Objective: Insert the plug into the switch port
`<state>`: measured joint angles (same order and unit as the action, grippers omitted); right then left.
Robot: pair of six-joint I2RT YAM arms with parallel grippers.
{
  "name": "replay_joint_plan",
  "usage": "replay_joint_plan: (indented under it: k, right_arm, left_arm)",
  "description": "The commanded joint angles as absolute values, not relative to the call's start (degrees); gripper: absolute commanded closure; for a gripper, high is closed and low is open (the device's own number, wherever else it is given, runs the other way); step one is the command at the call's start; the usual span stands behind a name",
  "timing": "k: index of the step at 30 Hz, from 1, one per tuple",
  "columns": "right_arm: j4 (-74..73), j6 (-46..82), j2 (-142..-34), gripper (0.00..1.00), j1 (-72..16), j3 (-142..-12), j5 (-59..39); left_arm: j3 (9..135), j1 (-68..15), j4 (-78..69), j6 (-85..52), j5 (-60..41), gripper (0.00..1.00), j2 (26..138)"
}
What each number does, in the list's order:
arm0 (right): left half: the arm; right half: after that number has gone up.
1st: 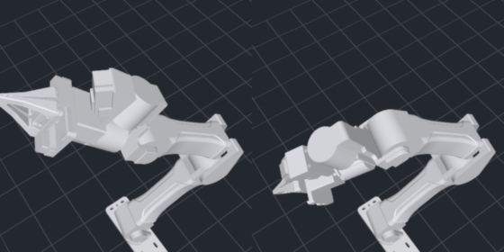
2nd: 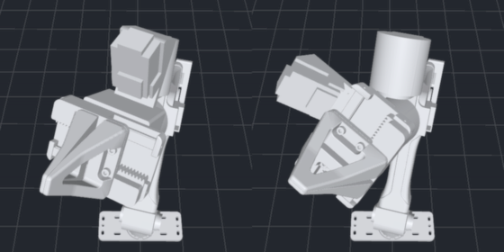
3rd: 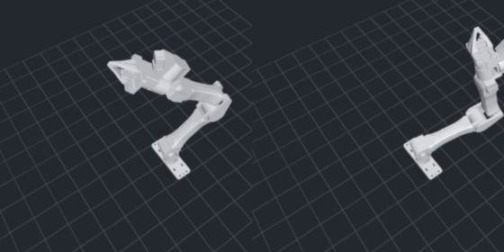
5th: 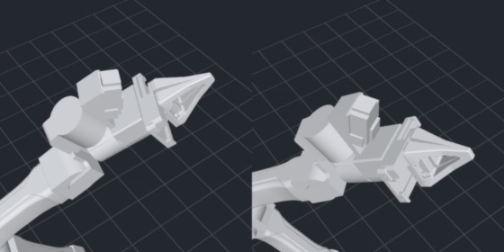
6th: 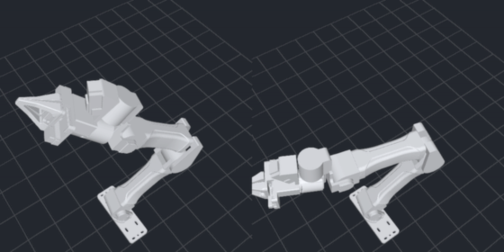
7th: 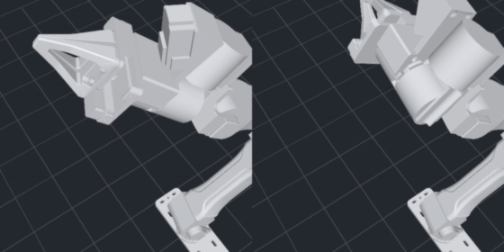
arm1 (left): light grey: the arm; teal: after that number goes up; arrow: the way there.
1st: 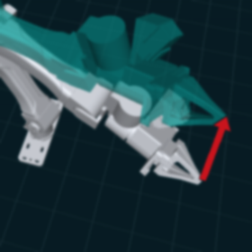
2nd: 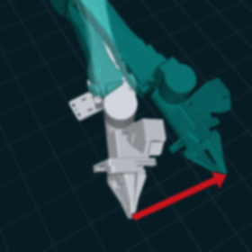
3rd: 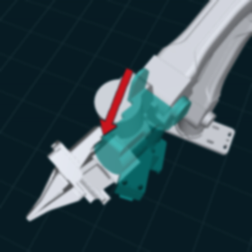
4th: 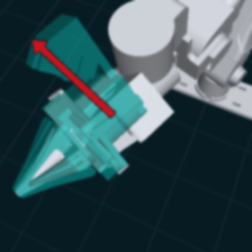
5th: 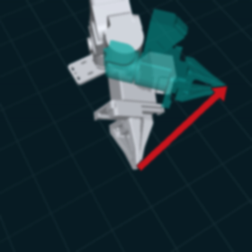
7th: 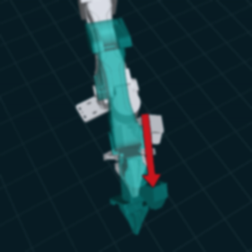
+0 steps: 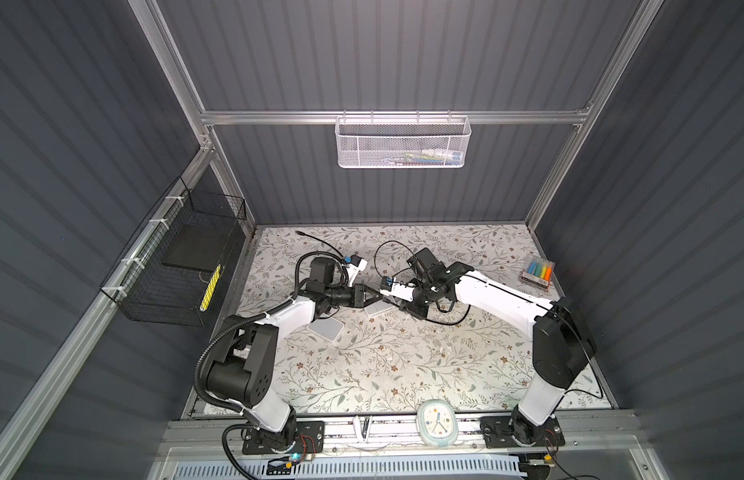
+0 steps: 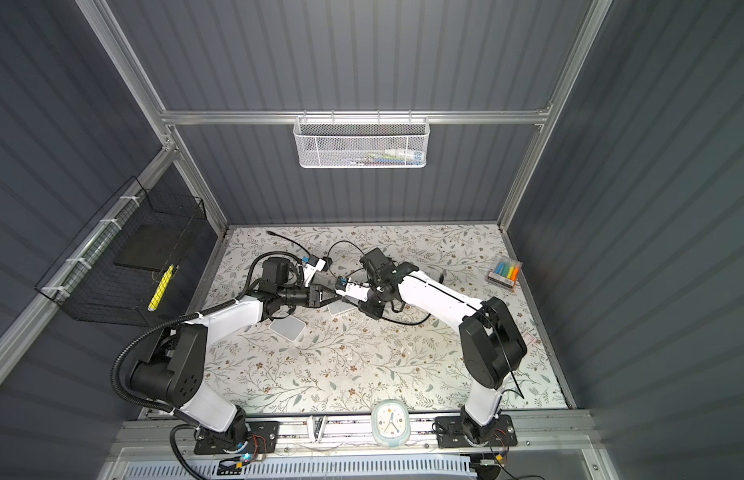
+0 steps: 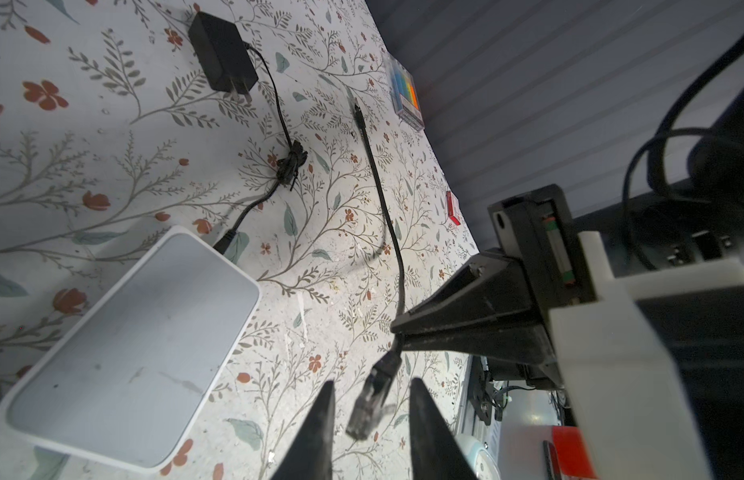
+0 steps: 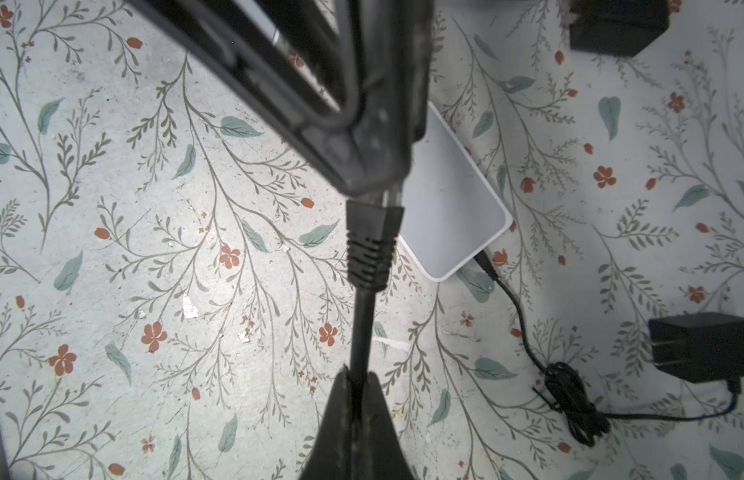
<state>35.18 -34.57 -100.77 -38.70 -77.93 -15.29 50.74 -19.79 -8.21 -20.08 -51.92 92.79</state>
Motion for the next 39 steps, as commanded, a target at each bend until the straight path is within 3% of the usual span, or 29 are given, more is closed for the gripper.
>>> replay_joint_plan:
  k: [1,17,23,25,39]
  right_arm:
    - [35.5,-34.9,-100.6,0.99,-39.1,-79.6,-16.5]
    - [36.1,-35.1,-102.4,0.99,-39.1,-80.2,-16.5]
    - [36.1,-35.1,-102.5,0.99,-39.2,-80.2,-16.3]
    - [36.0,-35.1,-102.6,0.99,-39.2,-80.1,-16.3]
    - [35.9,-35.1,-102.7,0.99,-39.2,-80.3,-16.4]
  left_arm:
    - [52.1,-20.1,-7.6,-18.8,-53.3,0.65,93.6]
    - [52.3,-20.0,-7.2,-18.2,-53.8,0.83,91.8]
    - [52.5,-20.0,-7.0,-18.0,-53.8,0.58,90.9]
    - [52.6,-20.0,-6.5,-17.3,-53.7,0.57,90.3]
    - [52.8,-19.8,-4.8,-15.4,-53.5,0.8,89.4]
